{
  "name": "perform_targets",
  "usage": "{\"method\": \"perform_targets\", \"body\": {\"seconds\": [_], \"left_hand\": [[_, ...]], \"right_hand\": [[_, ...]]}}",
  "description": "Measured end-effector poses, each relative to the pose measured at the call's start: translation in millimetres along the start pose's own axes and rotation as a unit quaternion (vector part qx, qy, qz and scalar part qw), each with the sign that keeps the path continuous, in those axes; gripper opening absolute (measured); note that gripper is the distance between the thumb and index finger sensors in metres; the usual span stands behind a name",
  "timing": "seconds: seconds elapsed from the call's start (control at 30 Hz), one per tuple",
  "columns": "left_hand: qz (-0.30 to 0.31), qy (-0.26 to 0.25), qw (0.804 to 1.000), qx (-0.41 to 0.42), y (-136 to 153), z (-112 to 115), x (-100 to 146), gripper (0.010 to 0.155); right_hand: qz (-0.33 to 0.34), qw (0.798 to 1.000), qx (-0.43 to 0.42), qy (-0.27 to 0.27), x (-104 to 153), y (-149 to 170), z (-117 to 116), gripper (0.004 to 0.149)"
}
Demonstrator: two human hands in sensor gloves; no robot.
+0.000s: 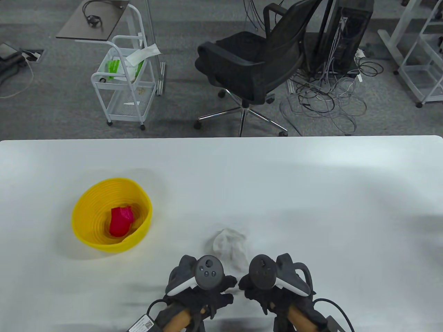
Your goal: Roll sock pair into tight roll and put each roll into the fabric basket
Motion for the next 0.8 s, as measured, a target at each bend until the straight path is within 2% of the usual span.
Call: {"method": "perform_targets", "body": {"seconds": [0.07, 0.27, 0.47, 0.57, 0.7, 0.8], "left_hand": [[-0.006, -0.001, 1.000, -0.005, 1, 5, -3, 0.058], [-0.013, -0.003, 1.000, -0.026, 0, 12, -7, 0.057], [-0.014, -0.002, 0.999, -0.033, 1, 17, -13, 0.054], [-0.005, -0.021, 0.999, -0.032, 2, 16, -17, 0.051], [-0.006, -0.030, 0.999, -0.044, 2, 17, -20, 0.049], [-0.008, -0.045, 0.998, -0.048, 1, 16, -20, 0.045]], "right_hand": [[-0.004, 1.000, 0.010, -0.020, -4, 2, -10, 0.041], [-0.022, 0.999, 0.034, -0.033, -13, 7, -26, 0.043], [-0.036, 0.998, 0.039, -0.018, -18, 4, -31, 0.039], [-0.039, 0.998, 0.037, -0.018, -19, 4, -30, 0.038], [-0.015, 0.999, 0.029, -0.036, -14, 8, -18, 0.041], [0.010, 1.000, -0.028, 0.002, -3, 15, 3, 0.039]]}}
Point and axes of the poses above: the tracker on the back of each hand, its own y axis roughly to the little-finger side, its own x axis roughly from the fingertips to the wrist, z = x × y, the point moved 4 cm from there along -x, roughly from the wrist to the fingertips, and after that the axes turned 13 degrees about -z, right-handed, at the moved point
